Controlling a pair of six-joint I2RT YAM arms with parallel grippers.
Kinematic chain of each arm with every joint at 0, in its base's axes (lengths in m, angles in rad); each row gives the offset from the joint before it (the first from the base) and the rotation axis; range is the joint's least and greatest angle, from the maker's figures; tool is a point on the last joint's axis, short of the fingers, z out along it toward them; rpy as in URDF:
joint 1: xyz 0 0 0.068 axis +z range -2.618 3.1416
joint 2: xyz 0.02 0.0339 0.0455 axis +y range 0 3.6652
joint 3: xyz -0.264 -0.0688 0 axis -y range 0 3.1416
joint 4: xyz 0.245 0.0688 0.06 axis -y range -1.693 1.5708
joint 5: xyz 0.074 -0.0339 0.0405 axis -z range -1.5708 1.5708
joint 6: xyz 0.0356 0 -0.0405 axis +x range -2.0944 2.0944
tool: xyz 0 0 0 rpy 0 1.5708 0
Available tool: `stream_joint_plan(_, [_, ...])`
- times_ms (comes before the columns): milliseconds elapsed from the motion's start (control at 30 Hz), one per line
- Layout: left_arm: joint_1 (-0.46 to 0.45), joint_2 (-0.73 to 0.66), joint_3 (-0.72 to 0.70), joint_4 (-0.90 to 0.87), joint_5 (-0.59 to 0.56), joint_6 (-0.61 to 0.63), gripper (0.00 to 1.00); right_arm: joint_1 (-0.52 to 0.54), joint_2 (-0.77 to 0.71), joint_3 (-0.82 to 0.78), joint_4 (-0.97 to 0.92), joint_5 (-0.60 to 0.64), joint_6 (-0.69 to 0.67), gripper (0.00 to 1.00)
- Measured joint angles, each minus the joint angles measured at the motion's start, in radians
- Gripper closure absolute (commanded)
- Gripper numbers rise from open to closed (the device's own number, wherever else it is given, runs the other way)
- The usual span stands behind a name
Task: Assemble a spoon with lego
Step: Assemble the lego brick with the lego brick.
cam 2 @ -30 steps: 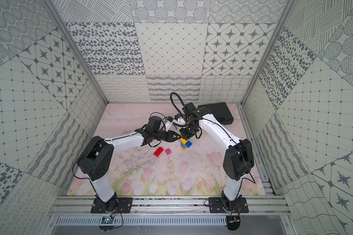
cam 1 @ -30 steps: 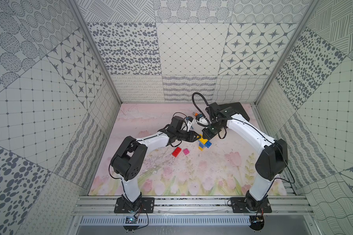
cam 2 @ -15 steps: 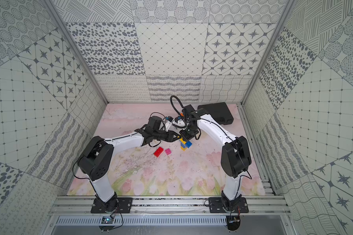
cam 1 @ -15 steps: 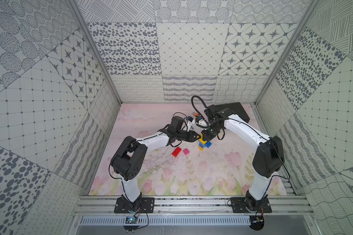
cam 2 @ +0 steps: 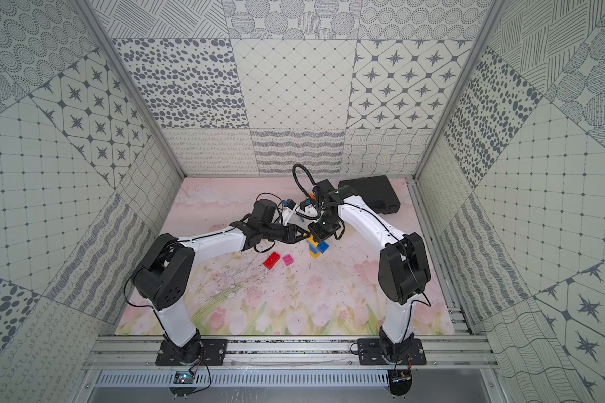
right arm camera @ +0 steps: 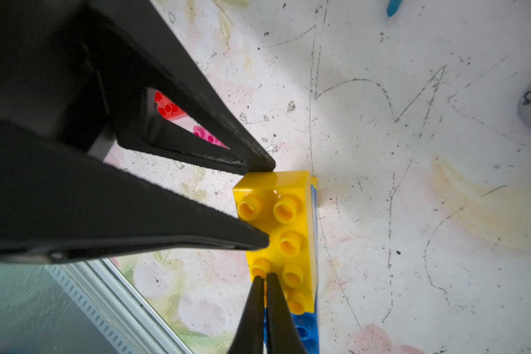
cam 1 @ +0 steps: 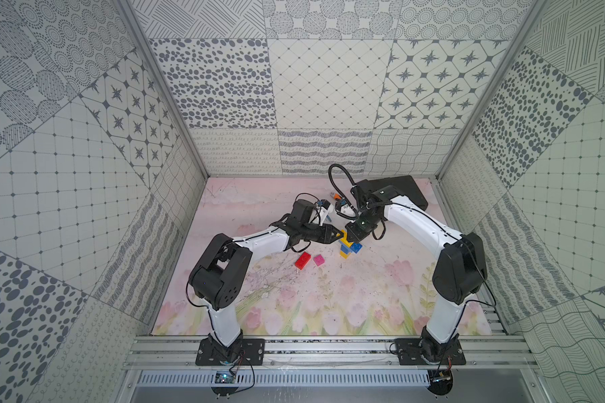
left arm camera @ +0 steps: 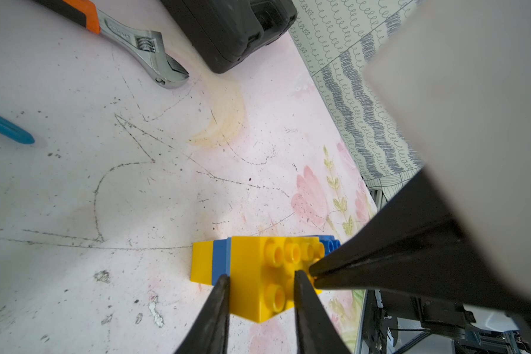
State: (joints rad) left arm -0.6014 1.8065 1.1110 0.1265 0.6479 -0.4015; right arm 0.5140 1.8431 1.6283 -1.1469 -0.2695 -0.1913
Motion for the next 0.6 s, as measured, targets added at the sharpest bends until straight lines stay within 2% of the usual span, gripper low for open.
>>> stream_joint_plan(300, [0.0, -0.003, -0.024, 0.037, 0.003, -0.007, 0.88, -0.005, 0.009, 0.006, -0.009, -0.015, 0.0, 0.93])
stream_joint_plan(467, [0.002, -0.01, -0.053, 0.072, 0.008, -0.026, 0.54, -0.005, 0.013, 0.008, -0.013, -0.025, 0.0, 0.93])
stream_joint_plan(600, [0.005, -0.021, -0.07, 0.064, -0.028, -0.023, 0.46, -0.005, 0.022, 0.013, -0.006, -0.036, 0.0, 0.94])
